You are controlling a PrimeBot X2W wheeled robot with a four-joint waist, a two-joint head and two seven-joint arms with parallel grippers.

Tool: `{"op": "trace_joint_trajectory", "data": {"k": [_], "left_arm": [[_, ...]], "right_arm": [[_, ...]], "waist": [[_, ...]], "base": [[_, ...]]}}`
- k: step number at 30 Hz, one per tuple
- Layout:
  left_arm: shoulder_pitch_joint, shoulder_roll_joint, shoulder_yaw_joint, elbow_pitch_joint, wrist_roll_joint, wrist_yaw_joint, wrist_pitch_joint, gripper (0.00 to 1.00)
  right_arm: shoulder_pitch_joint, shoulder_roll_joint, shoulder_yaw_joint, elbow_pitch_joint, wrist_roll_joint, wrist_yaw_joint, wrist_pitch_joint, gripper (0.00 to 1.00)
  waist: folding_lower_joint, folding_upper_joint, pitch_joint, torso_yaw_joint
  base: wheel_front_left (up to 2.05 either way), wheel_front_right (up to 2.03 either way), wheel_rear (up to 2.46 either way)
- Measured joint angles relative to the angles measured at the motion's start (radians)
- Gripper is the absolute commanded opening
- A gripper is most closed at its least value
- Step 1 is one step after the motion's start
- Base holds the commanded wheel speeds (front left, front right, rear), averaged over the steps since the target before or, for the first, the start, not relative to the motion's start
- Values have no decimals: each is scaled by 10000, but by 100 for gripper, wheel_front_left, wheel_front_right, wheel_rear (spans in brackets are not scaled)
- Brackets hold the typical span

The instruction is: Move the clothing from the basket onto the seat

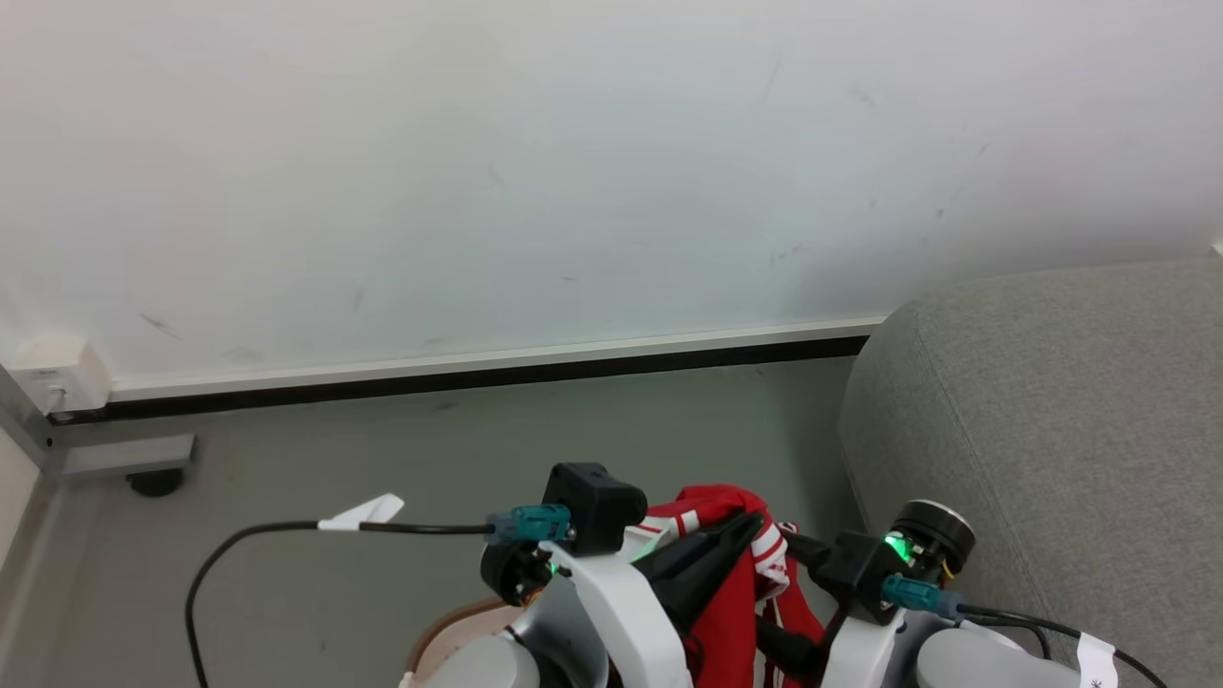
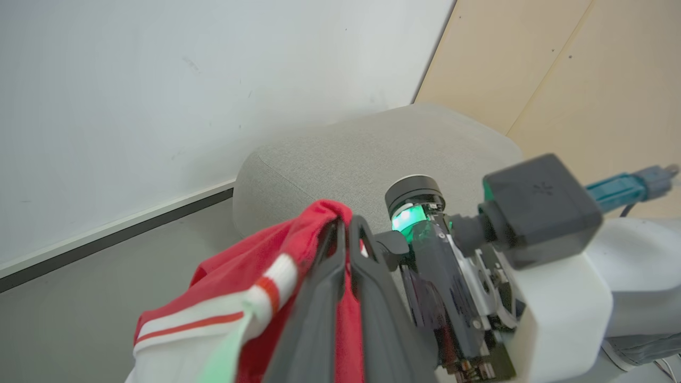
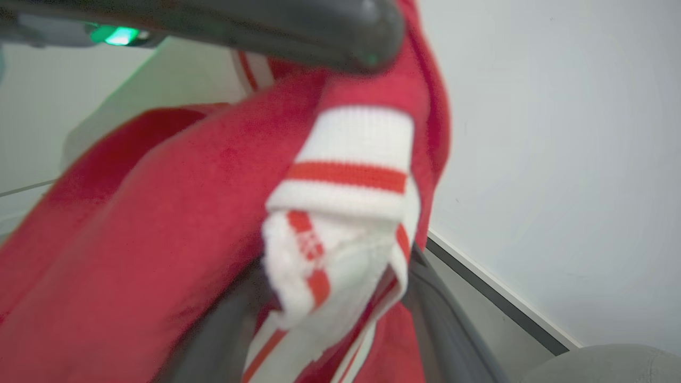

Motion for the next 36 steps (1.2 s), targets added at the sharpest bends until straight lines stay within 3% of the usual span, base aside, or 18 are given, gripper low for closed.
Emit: {"op": "trace_joint_trajectory", "data": {"k": [1,2,6,13,14,15,16,27,36], "left_arm": [[-5,2,-6,4,-23,-2,-2,0],[-10,0,-6,6,-44,-2,-2,0],[-12,84,63,29,-82,2,-46,0],[-3,232,213,65,-67,219,-199,0],[1,240,240,81,-12,280,-249,21],[4,247,253,100,29,322,-324,54],[10,261,253,119,92,366,-414,100],[596,539,372,878,888,761,-2217,100],[1140,732,276,2036,1434,731,-4209,100]], "right_arm": [[-32,69,44,40,71,0,-65,40],[-65,128,73,48,188,0,-104,0],[-106,165,104,23,523,2,-174,0],[44,144,-763,-238,468,0,-203,0],[128,140,-884,-240,454,2,-209,0],[194,132,-988,-236,412,0,-209,0],[251,128,-1124,-236,372,2,-207,0],[637,263,-2872,117,-313,2,-209,0],[939,217,-3942,40,-786,2,-209,0]], "waist": [[0,0,3,11],[0,0,5,22],[0,0,19,43],[0,0,47,34],[0,0,51,36],[0,0,52,37],[0,0,51,38],[0,0,40,-17],[0,0,26,35]], "base": [[0,0,0],[0,0,0],[0,0,0],[0,0,0],[0,0,0],[0,0,0],[0,0,0],[0,0,0],[0,0,0]]}}
